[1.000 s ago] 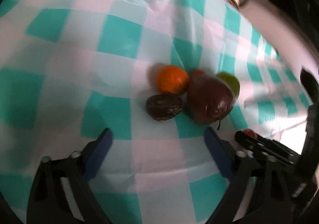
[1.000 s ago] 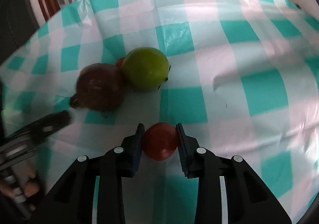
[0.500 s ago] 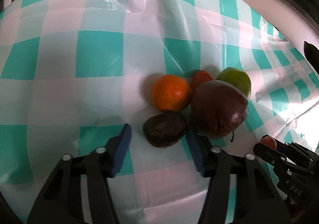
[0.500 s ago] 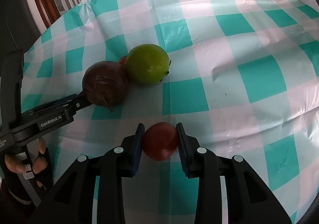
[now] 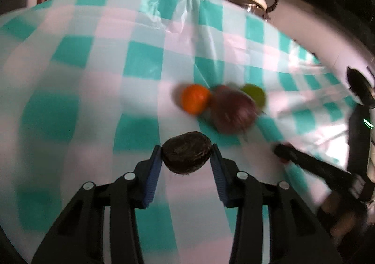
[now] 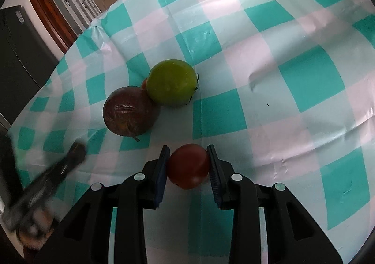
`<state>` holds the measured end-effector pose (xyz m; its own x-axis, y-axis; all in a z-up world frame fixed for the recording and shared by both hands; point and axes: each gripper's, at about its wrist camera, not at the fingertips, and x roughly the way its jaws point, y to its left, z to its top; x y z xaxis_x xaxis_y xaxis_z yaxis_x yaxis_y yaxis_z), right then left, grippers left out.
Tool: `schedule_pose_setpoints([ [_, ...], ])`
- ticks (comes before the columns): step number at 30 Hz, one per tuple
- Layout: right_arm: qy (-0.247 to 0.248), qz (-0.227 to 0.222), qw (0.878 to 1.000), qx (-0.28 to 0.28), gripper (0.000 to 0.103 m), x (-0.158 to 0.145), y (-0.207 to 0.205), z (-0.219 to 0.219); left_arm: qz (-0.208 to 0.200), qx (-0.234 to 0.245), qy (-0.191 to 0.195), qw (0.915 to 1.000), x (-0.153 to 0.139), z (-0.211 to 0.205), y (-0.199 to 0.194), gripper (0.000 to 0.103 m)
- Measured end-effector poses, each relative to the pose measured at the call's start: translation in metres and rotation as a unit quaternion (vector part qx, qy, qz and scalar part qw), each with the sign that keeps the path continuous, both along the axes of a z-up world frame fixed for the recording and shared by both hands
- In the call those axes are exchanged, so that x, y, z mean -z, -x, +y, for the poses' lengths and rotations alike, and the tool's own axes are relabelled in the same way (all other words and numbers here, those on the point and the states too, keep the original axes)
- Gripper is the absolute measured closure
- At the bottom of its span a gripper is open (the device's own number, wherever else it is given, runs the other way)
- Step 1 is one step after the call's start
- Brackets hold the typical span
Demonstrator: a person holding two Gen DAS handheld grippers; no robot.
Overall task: Organize fruits
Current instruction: 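Grasp the dark brown avocado-like fruit with the left tool, then carry the dark brown fruit in the left tool while the right tool carries the tomato to the bin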
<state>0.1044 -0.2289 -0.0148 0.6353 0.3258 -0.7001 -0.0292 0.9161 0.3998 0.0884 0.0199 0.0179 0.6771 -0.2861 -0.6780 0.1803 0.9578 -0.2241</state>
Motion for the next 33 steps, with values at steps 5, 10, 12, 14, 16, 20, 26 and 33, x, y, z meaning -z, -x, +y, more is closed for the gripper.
schedule_pose_setpoints([
  [5, -0.015, 0.000, 1.000, 0.000, 0.071, 0.001, -0.004, -0.003, 0.002, -0.009, 0.024, 0.9997, 0.003, 0.009, 0.057, 0.061],
  [10, -0.033, -0.005, 0.999, -0.004, 0.071, 0.000, -0.006, -0.006, 0.000, 0.003, 0.018, 0.9998, 0.002, -0.002, 0.057, 0.061],
  [12, -0.037, -0.008, 0.999, -0.002, 0.071, -0.001, -0.004, -0.007, 0.001, 0.006, 0.012, 0.9999, 0.003, -0.006, 0.058, 0.061],
  [14, -0.040, -0.012, 0.999, 0.001, 0.071, -0.002, -0.002, -0.008, 0.005, 0.006, 0.009, 0.9999, 0.004, -0.006, 0.060, 0.061],
  [16, -0.042, -0.018, 0.999, 0.005, 0.071, -0.004, 0.002, -0.011, 0.011, 0.009, 0.011, 0.9998, 0.006, -0.006, 0.060, 0.061],
  [20, -0.046, -0.015, 0.999, 0.010, 0.071, -0.005, 0.016, -0.011, 0.006, 0.010, 0.002, 0.9999, 0.005, -0.007, 0.062, 0.061],
  [26, -0.001, -0.001, 1.000, 0.023, 0.071, -0.010, 0.087, 0.007, -0.007, 0.024, -0.009, 0.9996, 0.001, -0.014, 0.074, 0.061],
  [33, 0.025, -0.012, 1.000, 0.006, 0.071, -0.017, 0.164, 0.015, -0.023, 0.040, -0.012, 0.9989, -0.004, -0.022, 0.111, 0.061],
])
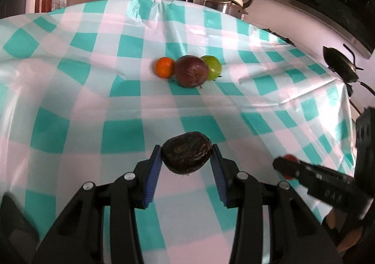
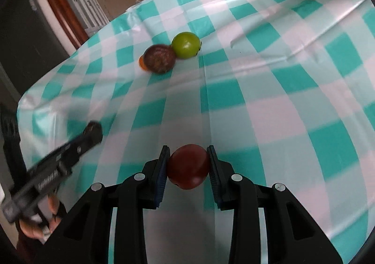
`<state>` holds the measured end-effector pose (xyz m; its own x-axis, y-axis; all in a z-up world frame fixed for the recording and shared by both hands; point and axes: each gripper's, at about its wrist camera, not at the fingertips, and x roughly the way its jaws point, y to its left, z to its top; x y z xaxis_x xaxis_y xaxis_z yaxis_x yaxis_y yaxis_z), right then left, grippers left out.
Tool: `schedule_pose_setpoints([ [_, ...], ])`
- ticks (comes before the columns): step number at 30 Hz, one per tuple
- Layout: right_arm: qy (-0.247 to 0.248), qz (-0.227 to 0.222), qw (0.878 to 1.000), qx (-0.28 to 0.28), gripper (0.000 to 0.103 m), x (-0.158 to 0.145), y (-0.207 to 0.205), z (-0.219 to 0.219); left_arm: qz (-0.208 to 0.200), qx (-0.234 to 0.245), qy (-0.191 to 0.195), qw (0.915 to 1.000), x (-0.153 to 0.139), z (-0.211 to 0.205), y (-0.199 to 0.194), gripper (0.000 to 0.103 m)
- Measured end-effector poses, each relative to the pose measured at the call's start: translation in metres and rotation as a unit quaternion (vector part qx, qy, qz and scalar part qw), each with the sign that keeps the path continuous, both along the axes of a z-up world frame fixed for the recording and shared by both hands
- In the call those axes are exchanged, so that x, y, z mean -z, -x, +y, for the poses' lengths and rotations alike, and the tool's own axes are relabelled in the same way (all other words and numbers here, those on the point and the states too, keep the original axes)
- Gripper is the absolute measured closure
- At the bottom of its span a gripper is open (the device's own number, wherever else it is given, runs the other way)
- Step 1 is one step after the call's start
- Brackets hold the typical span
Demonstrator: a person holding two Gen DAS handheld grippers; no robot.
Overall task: Organize fruits
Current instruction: 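Carry the dark brown fruit in the left tool while the right tool carries the tomato to the bin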
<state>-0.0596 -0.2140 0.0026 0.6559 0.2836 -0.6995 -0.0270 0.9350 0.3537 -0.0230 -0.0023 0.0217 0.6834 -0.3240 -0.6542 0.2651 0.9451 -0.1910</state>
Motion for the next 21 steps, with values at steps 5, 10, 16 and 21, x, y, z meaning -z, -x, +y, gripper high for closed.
schedule_pose_setpoints([
  [5, 0.025, -0.016, 0.999, -0.011, 0.071, -0.012, 0.048, -0.003, -0.010, 0.006, 0.003, 0.9999, -0.006, -0.006, 0.036, 0.061],
  [10, 0.051, -0.038, 0.998, -0.006, 0.071, -0.022, 0.094, -0.019, -0.015, 0.034, -0.008, 0.9993, -0.010, -0.028, 0.067, 0.061],
  [16, 0.058, -0.050, 0.996, 0.034, 0.071, -0.025, 0.147, -0.066, -0.028, 0.108, -0.032, 0.9932, -0.020, -0.081, 0.112, 0.061],
  [21, 0.059, -0.051, 0.993, 0.085, 0.071, -0.020, 0.191, -0.117, -0.036, 0.177, -0.057, 0.9819, -0.021, -0.132, 0.148, 0.061],
])
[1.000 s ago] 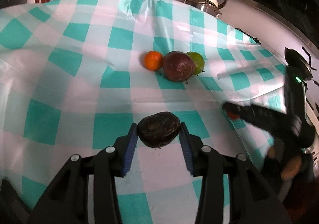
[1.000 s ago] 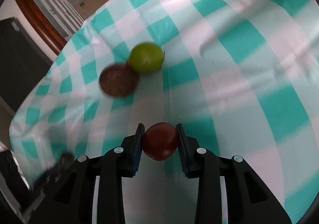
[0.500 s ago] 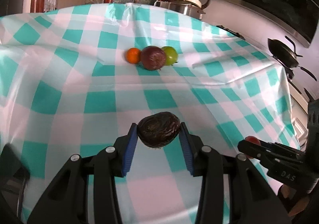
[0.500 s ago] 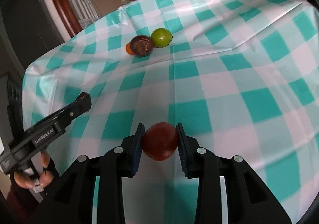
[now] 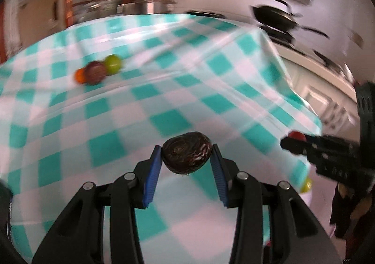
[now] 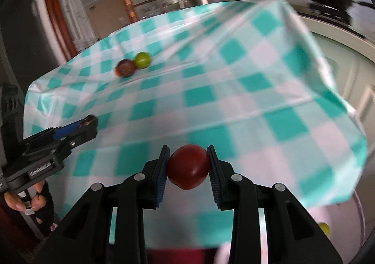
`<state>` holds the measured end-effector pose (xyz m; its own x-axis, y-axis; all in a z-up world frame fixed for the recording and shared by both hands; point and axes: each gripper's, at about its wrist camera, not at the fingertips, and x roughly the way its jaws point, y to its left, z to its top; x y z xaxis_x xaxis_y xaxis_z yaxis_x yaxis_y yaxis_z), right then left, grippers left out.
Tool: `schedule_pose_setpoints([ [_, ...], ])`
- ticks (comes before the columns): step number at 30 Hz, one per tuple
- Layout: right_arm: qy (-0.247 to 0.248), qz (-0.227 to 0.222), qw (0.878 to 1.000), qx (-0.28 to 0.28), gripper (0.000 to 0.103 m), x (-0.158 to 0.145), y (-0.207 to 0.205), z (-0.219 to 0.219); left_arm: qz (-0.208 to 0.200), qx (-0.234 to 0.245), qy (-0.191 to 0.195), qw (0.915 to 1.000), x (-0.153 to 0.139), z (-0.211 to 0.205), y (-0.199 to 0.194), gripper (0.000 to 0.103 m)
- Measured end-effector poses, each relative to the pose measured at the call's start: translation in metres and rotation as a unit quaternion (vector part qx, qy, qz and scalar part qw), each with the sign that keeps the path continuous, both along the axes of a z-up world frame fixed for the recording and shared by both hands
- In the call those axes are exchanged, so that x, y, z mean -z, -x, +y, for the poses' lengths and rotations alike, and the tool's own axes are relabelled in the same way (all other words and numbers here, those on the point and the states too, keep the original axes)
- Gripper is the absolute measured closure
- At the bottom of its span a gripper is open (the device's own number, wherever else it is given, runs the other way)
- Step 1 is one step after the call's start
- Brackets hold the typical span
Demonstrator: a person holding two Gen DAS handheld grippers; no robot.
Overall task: Organize fruits
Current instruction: 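Carry the dark brown fruit in the left tool while the right tool carries the tomato to the bin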
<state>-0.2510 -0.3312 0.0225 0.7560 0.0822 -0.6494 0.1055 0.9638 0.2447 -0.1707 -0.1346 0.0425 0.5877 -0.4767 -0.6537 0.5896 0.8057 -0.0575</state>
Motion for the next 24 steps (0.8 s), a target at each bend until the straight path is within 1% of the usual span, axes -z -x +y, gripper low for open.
schedule_pose_setpoints([
  [3, 0.001, 0.001, 0.999, 0.036, 0.071, 0.007, 0.028, -0.030, -0.007, 0.052, -0.022, 0.9984, 0.004, -0.034, 0.026, 0.061],
  [5, 0.000, 0.007, 0.998, 0.062, 0.071, 0.014, 0.047, -0.049, -0.003, 0.081, -0.032, 0.9962, 0.007, -0.053, 0.039, 0.061],
  [8, 0.000, 0.020, 0.995, 0.097, 0.071, 0.027, 0.075, -0.074, 0.005, 0.131, -0.043, 0.9904, 0.012, -0.081, 0.062, 0.061],
  [11, 0.008, 0.044, 0.990, 0.131, 0.071, 0.048, 0.103, -0.098, 0.007, 0.191, -0.059, 0.9799, 0.019, -0.111, 0.087, 0.061],
  [12, 0.008, 0.057, 0.988, 0.142, 0.071, 0.057, 0.110, -0.106, 0.011, 0.212, -0.064, 0.9750, 0.023, -0.122, 0.095, 0.061],
  [13, 0.008, 0.073, 0.986, 0.152, 0.071, 0.067, 0.115, -0.114, 0.019, 0.239, -0.073, 0.9681, 0.030, -0.136, 0.105, 0.061],
  [14, 0.009, 0.093, 0.982, 0.163, 0.071, 0.079, 0.120, -0.122, 0.022, 0.255, -0.079, 0.9633, 0.034, -0.145, 0.112, 0.061],
  [15, 0.011, 0.115, 0.979, 0.171, 0.071, 0.090, 0.124, -0.128, 0.026, 0.279, -0.092, 0.9556, 0.043, -0.158, 0.122, 0.061],
  [16, 0.015, 0.133, 0.975, 0.176, 0.071, 0.099, 0.127, -0.131, 0.029, 0.294, -0.103, 0.9497, 0.050, -0.167, 0.129, 0.061],
  [19, 0.025, 0.193, 0.965, 0.174, 0.071, 0.131, 0.134, -0.139, 0.048, 0.354, -0.154, 0.9212, 0.088, -0.202, 0.155, 0.061],
  [20, 0.031, 0.213, 0.962, 0.170, 0.071, 0.141, 0.136, -0.139, 0.057, 0.364, -0.167, 0.9143, 0.098, -0.209, 0.158, 0.061],
  [22, 0.037, 0.238, 0.957, 0.162, 0.071, 0.156, 0.140, -0.140, 0.092, 0.387, -0.197, 0.8963, 0.126, -0.223, 0.164, 0.061],
  [23, 0.040, 0.253, 0.953, 0.159, 0.071, 0.164, 0.142, -0.142, 0.115, 0.403, -0.216, 0.8821, 0.145, -0.233, 0.167, 0.061],
  [24, 0.045, 0.264, 0.950, 0.158, 0.071, 0.170, 0.143, -0.144, 0.131, 0.414, -0.230, 0.8707, 0.159, -0.240, 0.170, 0.061],
])
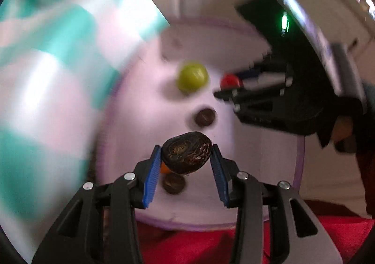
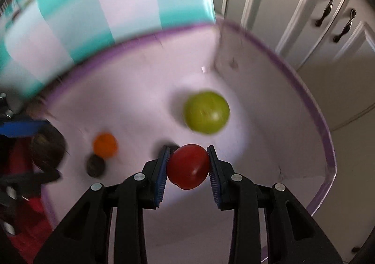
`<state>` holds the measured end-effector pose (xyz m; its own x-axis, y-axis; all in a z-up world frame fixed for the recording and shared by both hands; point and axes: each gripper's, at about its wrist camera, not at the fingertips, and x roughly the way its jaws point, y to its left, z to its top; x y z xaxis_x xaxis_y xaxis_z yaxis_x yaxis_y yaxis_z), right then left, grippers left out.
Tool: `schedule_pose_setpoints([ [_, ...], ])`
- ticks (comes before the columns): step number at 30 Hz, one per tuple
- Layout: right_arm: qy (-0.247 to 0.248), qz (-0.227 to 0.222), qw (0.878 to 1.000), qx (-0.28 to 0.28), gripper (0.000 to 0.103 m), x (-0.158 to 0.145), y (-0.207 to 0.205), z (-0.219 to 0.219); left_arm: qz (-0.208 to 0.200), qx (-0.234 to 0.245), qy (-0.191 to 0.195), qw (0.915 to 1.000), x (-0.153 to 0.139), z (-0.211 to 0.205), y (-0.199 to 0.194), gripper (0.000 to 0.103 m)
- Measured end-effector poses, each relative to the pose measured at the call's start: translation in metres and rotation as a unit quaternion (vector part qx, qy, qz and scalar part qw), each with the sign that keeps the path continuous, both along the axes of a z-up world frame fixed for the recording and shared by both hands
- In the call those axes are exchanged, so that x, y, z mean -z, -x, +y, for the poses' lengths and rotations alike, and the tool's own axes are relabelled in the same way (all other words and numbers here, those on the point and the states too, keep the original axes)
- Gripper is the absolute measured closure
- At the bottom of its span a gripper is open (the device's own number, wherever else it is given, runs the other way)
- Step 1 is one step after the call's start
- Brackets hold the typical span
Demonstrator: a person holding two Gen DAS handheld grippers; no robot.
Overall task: Organize fruits
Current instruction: 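Carry the dark brown fruit in the left tool while the right tool carries the tomato to the bin, then open the left tool dropping the dark fruit while the right tool drops the tomato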
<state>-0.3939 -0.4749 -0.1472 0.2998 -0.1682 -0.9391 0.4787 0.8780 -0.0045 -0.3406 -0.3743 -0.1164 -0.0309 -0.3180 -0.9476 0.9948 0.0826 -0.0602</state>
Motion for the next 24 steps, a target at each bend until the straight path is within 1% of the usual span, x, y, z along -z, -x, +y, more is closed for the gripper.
schedule_pose_setpoints([
  [1, 0.003, 0.014, 1.000, 0.000, 0.071, 0.006, 0.002, -0.002, 0.005, 0.006, -0.012, 0.9999, 0.008, -0.005, 0.002, 0.061],
  [4, 0.009, 0.057, 0.998, 0.001, 0.071, 0.024, 0.006, -0.009, 0.016, 0.034, -0.066, 0.9971, 0.044, -0.020, 0.007, 0.061],
  [6, 0.004, 0.085, 0.996, -0.004, 0.071, 0.037, 0.008, -0.009, 0.017, 0.042, -0.086, 0.9953, 0.058, -0.023, 0.008, 0.061],
  [9, -0.003, 0.103, 0.995, -0.005, 0.071, 0.048, 0.011, -0.008, 0.018, 0.055, -0.109, 0.9924, 0.073, -0.027, 0.012, 0.061],
  [13, -0.008, 0.106, 0.994, -0.004, 0.071, 0.049, 0.012, -0.009, 0.017, 0.066, -0.123, 0.9901, 0.084, -0.027, 0.016, 0.060],
  [19, -0.012, 0.115, 0.993, -0.003, 0.069, 0.051, 0.009, -0.008, 0.012, 0.066, -0.127, 0.9896, 0.090, -0.028, 0.018, 0.059],
  [20, -0.013, 0.117, 0.993, -0.002, 0.066, 0.053, 0.006, -0.006, 0.010, 0.068, -0.121, 0.9903, 0.089, -0.029, 0.020, 0.058],
  [21, -0.017, 0.117, 0.993, 0.001, 0.058, 0.052, 0.004, -0.007, 0.007, 0.069, -0.112, 0.9913, 0.085, -0.028, 0.022, 0.052],
  [22, -0.023, 0.113, 0.993, 0.005, 0.053, 0.051, 0.003, -0.009, -0.001, 0.072, -0.092, 0.9932, 0.076, -0.026, 0.023, 0.043],
  [23, -0.029, 0.109, 0.994, 0.008, 0.042, 0.051, 0.005, -0.013, -0.009, 0.073, -0.077, 0.9943, 0.068, -0.025, 0.025, 0.040],
  [24, -0.030, 0.105, 0.994, 0.013, 0.038, 0.048, 0.005, -0.014, -0.025, 0.076, -0.053, 0.9953, 0.056, -0.022, 0.027, 0.037],
])
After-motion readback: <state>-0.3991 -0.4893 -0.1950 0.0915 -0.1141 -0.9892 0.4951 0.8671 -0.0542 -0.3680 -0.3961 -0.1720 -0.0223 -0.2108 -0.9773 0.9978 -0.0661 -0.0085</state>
